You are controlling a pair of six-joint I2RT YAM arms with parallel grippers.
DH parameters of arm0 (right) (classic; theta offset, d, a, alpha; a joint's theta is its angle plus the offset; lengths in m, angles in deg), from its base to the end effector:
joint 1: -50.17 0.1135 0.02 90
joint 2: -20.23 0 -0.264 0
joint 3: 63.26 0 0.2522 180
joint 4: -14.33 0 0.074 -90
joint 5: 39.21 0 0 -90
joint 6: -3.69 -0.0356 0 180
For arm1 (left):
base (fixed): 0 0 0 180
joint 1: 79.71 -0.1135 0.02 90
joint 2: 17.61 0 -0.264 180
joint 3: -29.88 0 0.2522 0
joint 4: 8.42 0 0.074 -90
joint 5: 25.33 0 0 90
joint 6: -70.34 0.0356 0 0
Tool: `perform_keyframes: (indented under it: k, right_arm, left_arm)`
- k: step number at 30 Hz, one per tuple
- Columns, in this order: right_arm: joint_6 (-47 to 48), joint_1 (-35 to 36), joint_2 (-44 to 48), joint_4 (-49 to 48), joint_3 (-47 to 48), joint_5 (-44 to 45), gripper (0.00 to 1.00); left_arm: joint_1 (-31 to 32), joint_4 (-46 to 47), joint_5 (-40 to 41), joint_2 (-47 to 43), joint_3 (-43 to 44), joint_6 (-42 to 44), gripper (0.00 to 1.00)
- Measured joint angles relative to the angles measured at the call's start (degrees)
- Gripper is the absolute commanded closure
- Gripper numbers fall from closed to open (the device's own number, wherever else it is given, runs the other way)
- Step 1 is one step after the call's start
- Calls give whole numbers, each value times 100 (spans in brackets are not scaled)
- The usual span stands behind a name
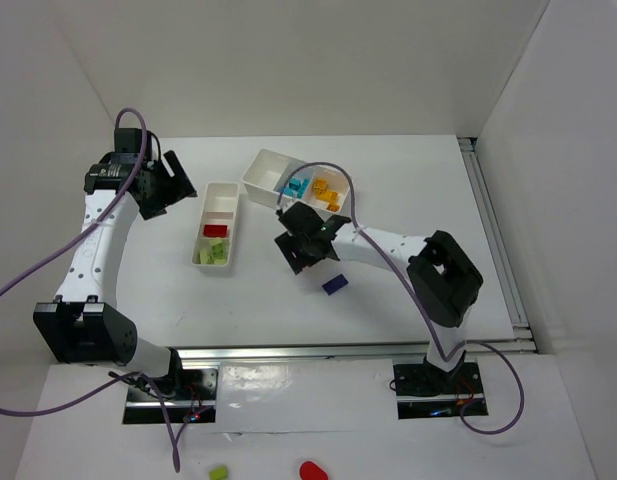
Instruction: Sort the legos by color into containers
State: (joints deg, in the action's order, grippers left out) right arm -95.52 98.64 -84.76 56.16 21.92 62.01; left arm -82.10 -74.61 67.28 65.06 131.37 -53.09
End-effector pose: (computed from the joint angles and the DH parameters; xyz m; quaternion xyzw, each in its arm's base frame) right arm 0.2553 0.2779 0.1872 -0.3016 0.9169 0.0346 0.2593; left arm 0.2989 0.0141 0.3761 -0.2943 0.8837 -0.0768 0.3558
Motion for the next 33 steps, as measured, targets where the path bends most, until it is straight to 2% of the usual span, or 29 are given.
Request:
perform_keyframes:
  k: [5, 9, 18, 28, 33]
  right_arm:
    - [105, 4, -330, 63, 1440, -122, 33]
    - [212, 31, -981, -7, 2710, -260, 33]
    - [380, 205, -2612, 11, 4715, -662, 33]
    - [404, 378, -3499, -142, 5980, -962, 30]
    - [317, 407, -3764, -299, 6179, -1025, 23]
  left_arm:
    - [0, 4, 9, 2, 0, -2, 12]
    - [0, -7, 103, 0, 4, -24, 12]
    - [-9, -160, 566, -26, 251, -227, 12]
    - [-59, -225, 826, -308, 254, -310, 12]
    - [-59, -254, 822, -328, 254, -297, 12]
